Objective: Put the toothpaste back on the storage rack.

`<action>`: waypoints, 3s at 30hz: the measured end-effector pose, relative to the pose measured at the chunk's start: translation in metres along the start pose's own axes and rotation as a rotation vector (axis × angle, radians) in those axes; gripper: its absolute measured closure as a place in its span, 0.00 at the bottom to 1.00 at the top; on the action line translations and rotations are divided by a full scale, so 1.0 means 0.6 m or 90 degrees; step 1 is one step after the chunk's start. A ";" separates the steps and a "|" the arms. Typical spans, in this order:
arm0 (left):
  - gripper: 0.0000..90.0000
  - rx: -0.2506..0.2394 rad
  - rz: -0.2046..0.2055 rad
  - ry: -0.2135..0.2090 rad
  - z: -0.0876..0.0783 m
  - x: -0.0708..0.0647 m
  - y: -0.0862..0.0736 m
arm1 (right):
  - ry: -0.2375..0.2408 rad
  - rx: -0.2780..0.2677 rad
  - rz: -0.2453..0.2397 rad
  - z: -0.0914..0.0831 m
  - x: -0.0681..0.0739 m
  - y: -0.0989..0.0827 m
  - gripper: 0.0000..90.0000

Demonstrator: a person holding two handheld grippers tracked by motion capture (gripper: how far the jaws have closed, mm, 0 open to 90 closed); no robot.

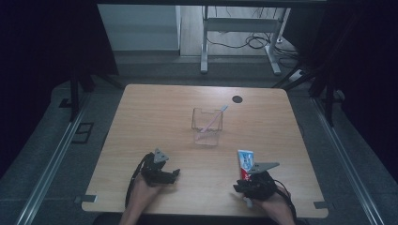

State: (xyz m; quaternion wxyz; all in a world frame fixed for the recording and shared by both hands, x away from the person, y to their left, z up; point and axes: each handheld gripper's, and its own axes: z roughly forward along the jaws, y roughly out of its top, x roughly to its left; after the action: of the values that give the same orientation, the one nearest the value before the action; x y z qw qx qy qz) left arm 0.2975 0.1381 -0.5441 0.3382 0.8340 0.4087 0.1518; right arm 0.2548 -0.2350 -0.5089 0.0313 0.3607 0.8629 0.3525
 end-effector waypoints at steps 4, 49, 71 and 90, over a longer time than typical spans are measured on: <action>0.15 0.000 0.000 0.000 0.000 0.000 0.000 | -0.004 0.004 0.007 -0.006 -0.006 -0.004 0.79; 0.15 0.000 0.000 0.000 0.000 0.000 0.000 | -0.115 0.030 -0.007 -0.071 -0.042 0.008 0.62; 0.15 0.001 0.001 0.000 0.000 0.000 0.000 | -0.118 0.090 0.026 -0.033 -0.074 0.022 0.49; 0.15 0.001 0.001 0.000 0.000 0.000 0.000 | -0.122 0.150 0.037 0.001 -0.083 0.030 0.49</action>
State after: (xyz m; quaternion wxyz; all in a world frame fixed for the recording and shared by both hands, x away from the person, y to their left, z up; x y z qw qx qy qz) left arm 0.2975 0.1382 -0.5440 0.3376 0.8345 0.4082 0.1517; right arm 0.3025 -0.2579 -0.5081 0.0604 0.4185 0.8807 0.2135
